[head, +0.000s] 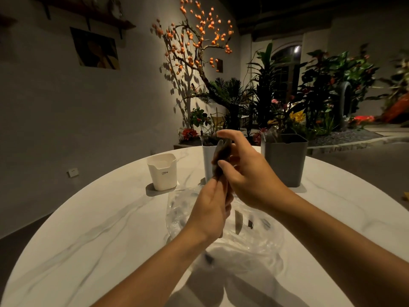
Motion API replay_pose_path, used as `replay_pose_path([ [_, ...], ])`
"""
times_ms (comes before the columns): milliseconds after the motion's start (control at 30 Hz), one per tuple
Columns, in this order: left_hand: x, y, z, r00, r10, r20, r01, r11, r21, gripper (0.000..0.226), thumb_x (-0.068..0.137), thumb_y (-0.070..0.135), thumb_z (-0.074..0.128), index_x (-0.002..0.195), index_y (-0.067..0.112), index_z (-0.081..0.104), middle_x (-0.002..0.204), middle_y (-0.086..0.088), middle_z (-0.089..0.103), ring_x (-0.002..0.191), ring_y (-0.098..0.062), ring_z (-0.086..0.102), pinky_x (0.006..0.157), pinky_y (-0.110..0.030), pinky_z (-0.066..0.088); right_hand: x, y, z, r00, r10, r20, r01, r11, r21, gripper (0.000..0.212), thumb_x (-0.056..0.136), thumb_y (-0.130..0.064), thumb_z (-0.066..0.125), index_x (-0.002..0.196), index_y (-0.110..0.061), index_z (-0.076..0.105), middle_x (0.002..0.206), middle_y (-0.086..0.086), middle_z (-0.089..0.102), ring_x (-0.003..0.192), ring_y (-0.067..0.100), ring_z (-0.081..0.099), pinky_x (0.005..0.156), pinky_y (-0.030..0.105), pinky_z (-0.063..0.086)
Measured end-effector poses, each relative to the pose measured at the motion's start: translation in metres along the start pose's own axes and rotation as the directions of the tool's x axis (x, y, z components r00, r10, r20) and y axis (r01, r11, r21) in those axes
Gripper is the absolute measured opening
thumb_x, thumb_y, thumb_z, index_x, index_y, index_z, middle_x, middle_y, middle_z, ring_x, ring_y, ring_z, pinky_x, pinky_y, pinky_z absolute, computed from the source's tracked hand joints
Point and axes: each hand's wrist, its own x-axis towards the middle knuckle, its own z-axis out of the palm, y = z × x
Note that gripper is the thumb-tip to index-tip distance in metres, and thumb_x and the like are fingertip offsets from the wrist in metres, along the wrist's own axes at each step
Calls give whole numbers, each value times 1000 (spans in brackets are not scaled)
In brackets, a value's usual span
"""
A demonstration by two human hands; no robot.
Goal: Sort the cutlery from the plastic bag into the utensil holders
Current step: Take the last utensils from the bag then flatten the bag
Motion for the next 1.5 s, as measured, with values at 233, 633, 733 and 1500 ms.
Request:
replay_pose_path([
  [233, 25, 11, 11, 997, -47, 60, 50, 998, -38, 43, 109, 37, 26, 75, 16, 42, 58, 6, 38, 54, -8, 31, 52, -23, 28, 8, 11, -25, 998, 9, -69, -15, 995, -94, 49, 97, -18, 62, 140, -36, 48, 95, -25, 54, 88, -2, 60, 66, 4, 50],
  [633, 71, 43, 47, 980, 87, 179, -91, 996, 20, 23, 107, 29, 41, 112, 19, 61, 84, -1, 64, 81, -16, 63, 87, -39, 58, 33, 30, -86, 990, 10, -139, -17, 999, -47, 50, 94, 1, 60, 128, -34, 53, 95, -7, 66, 87, 1, 67, 75, 18, 58],
  [733, 90, 50, 56, 977, 134, 163, -134, 991, -11, 17, 103, 26, 49, 109, 28, 65, 92, 9, 72, 89, -4, 68, 88, -28, 55, 42, 32, -102, 985, -17, -172, 6, 998, -67, 48, 91, 4, 61, 125, -29, 54, 94, -7, 64, 86, 5, 68, 73, 24, 61],
  [1500, 236, 92, 115, 953, 278, 122, -298, 932, 205, 11, 96, 22, 65, 94, 32, 65, 94, 8, 65, 78, -14, 59, 90, -41, 55, 127, 83, -185, 890, -352, -291, 186, 861, -473, 27, 88, -4, 70, 115, -10, 64, 105, 1, 68, 84, 10, 68, 72, 17, 58],
])
